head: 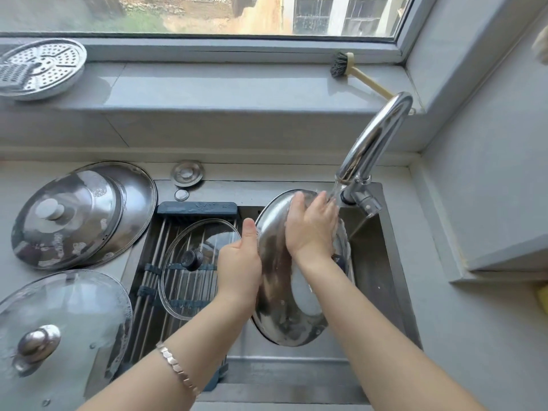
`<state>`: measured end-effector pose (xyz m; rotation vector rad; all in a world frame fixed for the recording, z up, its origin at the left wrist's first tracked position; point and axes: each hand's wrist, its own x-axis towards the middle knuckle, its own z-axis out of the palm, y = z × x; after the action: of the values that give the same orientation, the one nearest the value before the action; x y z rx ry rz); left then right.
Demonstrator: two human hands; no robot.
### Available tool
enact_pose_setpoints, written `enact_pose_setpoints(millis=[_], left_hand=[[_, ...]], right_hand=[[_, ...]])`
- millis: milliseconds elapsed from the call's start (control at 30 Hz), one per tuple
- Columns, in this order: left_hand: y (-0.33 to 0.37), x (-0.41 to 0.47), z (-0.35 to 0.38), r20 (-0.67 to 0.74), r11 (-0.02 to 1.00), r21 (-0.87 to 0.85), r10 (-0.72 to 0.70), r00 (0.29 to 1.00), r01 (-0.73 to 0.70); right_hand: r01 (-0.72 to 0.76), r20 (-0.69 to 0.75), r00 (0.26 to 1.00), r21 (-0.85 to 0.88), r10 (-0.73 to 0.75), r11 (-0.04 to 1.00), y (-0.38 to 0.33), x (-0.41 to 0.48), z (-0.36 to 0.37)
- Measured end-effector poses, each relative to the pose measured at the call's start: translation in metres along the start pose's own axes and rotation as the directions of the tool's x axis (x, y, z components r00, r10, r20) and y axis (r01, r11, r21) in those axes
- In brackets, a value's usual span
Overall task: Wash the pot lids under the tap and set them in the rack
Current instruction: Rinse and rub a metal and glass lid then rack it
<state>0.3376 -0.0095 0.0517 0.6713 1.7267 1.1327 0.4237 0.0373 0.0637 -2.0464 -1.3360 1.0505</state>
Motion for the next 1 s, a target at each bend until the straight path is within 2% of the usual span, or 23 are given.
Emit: enact_pose_setpoints(millis=[33, 100, 133, 167, 233, 267, 300, 333, 433, 467, 533, 600, 633, 700, 767, 833, 900, 1000], left_hand=[[0.000, 0.000, 0.000, -0.005, 1.000, -0.013, -0.009, 1.000, 0.009], [0.004, 0.000, -0.002, -0.013, 0.998, -0.049, -0.031, 0.999, 0.030], [0.004, 0.000, -0.003, -0.016, 0.998, -0.052, -0.031, 0.999, 0.030], [0.003, 0.000, -0.003, -0.013, 0.998, -0.048, -0.027, 1.000, 0.026], [0.002, -0.002, -0.003, 0.009, 0.999, -0.033, -0.008, 1.000, 0.008], [0.001, -0.004, -0.003, 0.021, 1.000, -0.026, -0.002, 1.000, 0.002], [0.000, -0.006, -0.002, 0.026, 1.000, -0.023, -0.003, 1.000, 0.004], [-0.001, -0.007, -0.002, 0.024, 1.000, -0.022, -0.011, 1.000, 0.011], [0.002, -0.007, -0.001, 0.020, 0.999, -0.035, -0.018, 1.000, 0.018], [0.003, -0.007, -0.001, 0.027, 0.999, -0.040, -0.009, 1.000, 0.010], [0.005, -0.009, -0.002, 0.052, 1.000, -0.014, 0.022, 0.998, -0.021], [0.007, -0.015, -0.002, 0.082, 0.999, 0.011, 0.047, 0.996, -0.048], [0.008, -0.019, -0.002, 0.096, 0.998, 0.017, 0.053, 0.994, -0.054], [0.011, -0.022, 0.000, 0.112, 0.999, 0.005, 0.050, 0.992, -0.051], [0.015, -0.019, 0.005, 0.097, 0.999, -0.049, 0.020, 0.995, -0.015], [0.019, -0.011, 0.008, 0.068, 0.993, -0.113, -0.034, 0.997, 0.042], [0.025, -0.002, 0.010, 0.070, 0.979, -0.187, -0.069, 0.995, 0.081], [0.032, 0.005, 0.008, 0.195, 0.926, -0.320, -0.143, 0.970, 0.201]], right_hand=[[0.101, 0.004, 0.995, -0.050, -0.101, 0.994, -0.001, -0.012, 0.005], [0.378, 0.086, 0.925, -0.151, -0.369, 0.913, 0.005, -0.040, 0.016], [0.439, 0.105, 0.898, -0.172, -0.427, 0.882, 0.010, -0.043, 0.016], [0.421, 0.092, 0.907, -0.169, -0.411, 0.891, 0.012, -0.034, 0.014], [0.141, 0.005, 0.990, -0.060, -0.140, 0.988, 0.011, -0.007, 0.004], [0.010, -0.011, 1.000, -0.005, -0.010, 1.000, 0.009, 0.001, 0.000], [-0.036, -0.007, 0.999, 0.016, 0.036, 0.999, 0.008, 0.001, -0.001], [0.012, 0.018, 1.000, -0.018, -0.011, 1.000, 0.007, -0.007, 0.001], [0.303, 0.090, 0.952, -0.140, -0.292, 0.943, 0.008, -0.036, 0.011], [0.302, 0.067, 0.953, -0.146, -0.295, 0.942, 0.010, -0.031, 0.007], [0.094, -0.013, 0.995, -0.086, -0.095, 0.992, 0.015, 0.005, 0.001], [-0.161, -0.015, 0.987, 0.043, 0.162, 0.986, 0.022, 0.046, -0.009], [-0.224, 0.005, 0.974, 0.091, 0.224, 0.970, 0.022, 0.057, -0.014], [-0.225, -0.029, 0.973, 0.107, 0.229, 0.968, 0.019, 0.060, -0.014], [-0.096, -0.110, 0.988, 0.111, 0.108, 0.989, 0.011, 0.048, -0.008], [0.205, -0.171, 0.965, 0.025, -0.198, 0.978, 0.004, 0.016, 0.002], [0.516, -0.176, 0.836, -0.074, -0.520, 0.854, 0.008, -0.017, 0.011], [0.772, -0.079, 0.593, -0.227, -0.801, 0.594, 0.041, -0.046, 0.020]])
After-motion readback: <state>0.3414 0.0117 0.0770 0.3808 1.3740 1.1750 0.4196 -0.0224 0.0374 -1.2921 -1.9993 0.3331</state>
